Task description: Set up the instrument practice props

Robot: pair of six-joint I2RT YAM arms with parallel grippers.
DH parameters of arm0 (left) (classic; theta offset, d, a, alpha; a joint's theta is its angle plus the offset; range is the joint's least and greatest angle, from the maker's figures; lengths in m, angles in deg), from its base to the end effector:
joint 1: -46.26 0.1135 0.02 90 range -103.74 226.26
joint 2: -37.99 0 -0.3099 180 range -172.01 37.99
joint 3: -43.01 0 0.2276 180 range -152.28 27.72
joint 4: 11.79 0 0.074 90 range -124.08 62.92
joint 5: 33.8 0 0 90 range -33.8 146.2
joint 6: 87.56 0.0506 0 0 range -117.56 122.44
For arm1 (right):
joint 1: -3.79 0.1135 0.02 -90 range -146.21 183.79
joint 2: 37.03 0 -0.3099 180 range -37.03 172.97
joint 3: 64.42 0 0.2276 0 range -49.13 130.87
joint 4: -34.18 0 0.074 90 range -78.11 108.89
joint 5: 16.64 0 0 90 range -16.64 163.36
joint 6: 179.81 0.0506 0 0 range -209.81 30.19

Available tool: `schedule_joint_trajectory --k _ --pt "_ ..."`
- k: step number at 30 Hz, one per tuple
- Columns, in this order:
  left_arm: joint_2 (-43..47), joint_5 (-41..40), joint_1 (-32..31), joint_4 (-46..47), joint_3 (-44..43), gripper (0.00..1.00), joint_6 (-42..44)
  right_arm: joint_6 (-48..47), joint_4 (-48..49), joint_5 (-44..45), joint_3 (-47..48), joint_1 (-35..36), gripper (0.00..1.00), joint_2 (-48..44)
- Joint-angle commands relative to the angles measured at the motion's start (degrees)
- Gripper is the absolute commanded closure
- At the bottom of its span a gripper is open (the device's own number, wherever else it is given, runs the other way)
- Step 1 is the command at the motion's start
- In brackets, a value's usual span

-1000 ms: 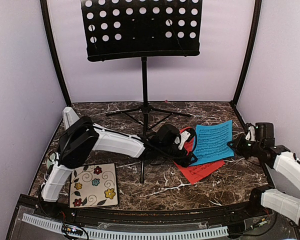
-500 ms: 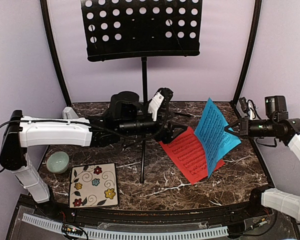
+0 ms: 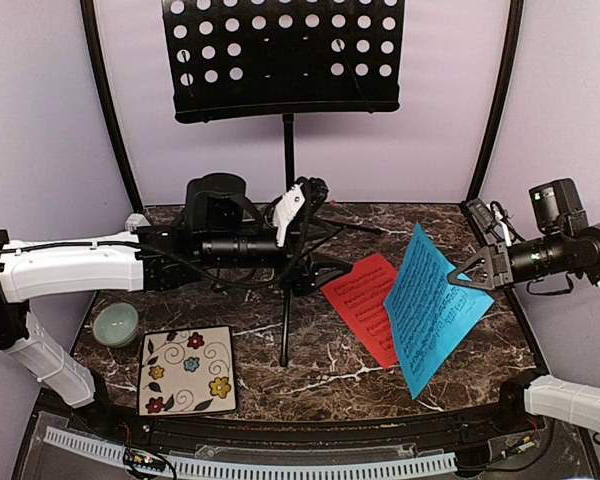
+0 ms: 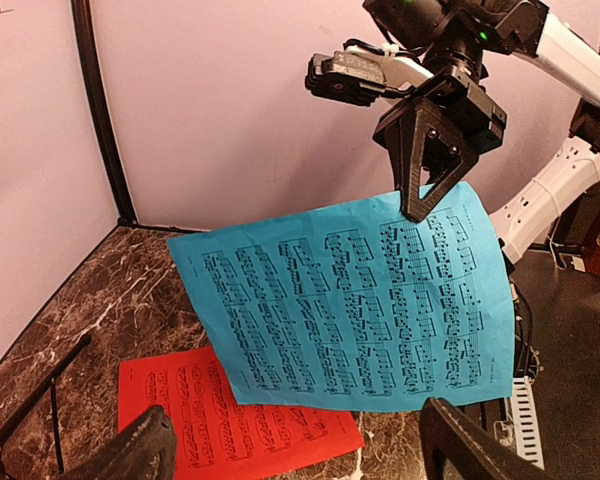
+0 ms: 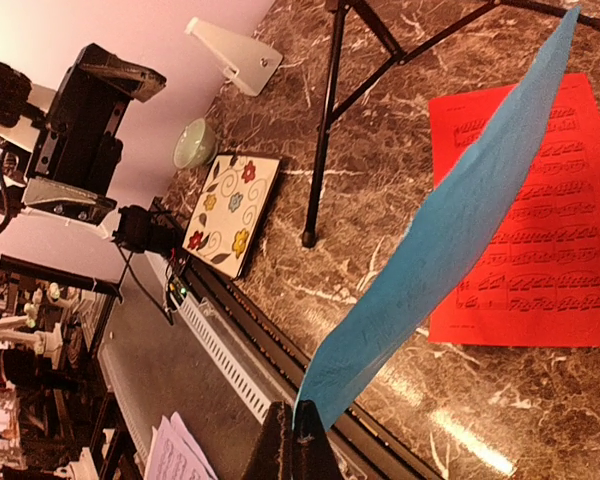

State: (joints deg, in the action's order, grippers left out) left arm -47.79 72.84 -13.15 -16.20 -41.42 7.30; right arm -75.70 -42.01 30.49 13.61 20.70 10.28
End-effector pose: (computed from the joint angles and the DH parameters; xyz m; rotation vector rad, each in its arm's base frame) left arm 0.1639 -0.3057 0.4049 1.1230 1.3543 -0.9494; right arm 0.0698 0.0572 0.3784 -0.4343 2.3362 1.1444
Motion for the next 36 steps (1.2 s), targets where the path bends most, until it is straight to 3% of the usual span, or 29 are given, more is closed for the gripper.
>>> schedule_joint_trajectory --k 1,9,12,15,24,30,36 --pt "2.5 5.0 0.0 -2.5 1.8 0.14 3.3 -0.5 -3.5 -2.6 2.6 2.6 1.0 0.1" --pt "2.4 7.2 0.0 -2.2 1.7 0.15 3.9 -1.4 -3.4 -2.6 5.5 7.2 1.0 0.8" --pt "2.9 3.1 0.0 2.4 4.6 0.15 0.0 -1.1 -1.3 -1.8 7.5 7.4 1.0 0.0" --pt "4.3 -3.6 0.0 11.6 10.0 0.13 -10.5 -0.5 2.5 -2.3 9.8 7.4 1.0 -0.9" --pt "-0.4 -3.0 -1.3 47.6 28.4 0.03 -44.8 -0.8 7.1 -5.8 19.6 7.4 1.0 2.3" --pt "-12.0 -2.9 -3.9 69.8 26.9 0.01 -56.6 1.4 13.0 -10.0 22.4 7.4 1.0 4.6" --pt "-20.7 -2.8 -4.7 79.3 21.0 0.01 -62.1 1.2 13.5 -13.0 25.1 7.6 1.0 7.2"
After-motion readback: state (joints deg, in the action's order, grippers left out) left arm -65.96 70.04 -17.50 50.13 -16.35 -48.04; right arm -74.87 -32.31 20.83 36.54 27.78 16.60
